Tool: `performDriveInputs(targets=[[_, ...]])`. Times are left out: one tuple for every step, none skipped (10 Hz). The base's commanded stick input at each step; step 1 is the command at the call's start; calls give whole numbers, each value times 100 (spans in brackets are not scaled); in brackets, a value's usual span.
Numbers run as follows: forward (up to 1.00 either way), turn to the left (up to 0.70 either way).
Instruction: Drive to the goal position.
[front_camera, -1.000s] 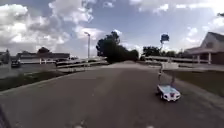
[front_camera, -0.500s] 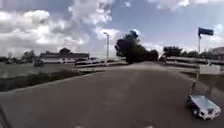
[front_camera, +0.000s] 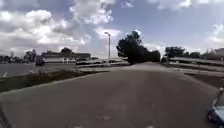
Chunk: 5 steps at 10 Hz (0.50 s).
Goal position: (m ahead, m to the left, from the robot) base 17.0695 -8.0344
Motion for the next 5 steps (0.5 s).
performDriveInputs(targets=[[70,0],[70,0],[70,-2],[70,-27],[70,-32]])
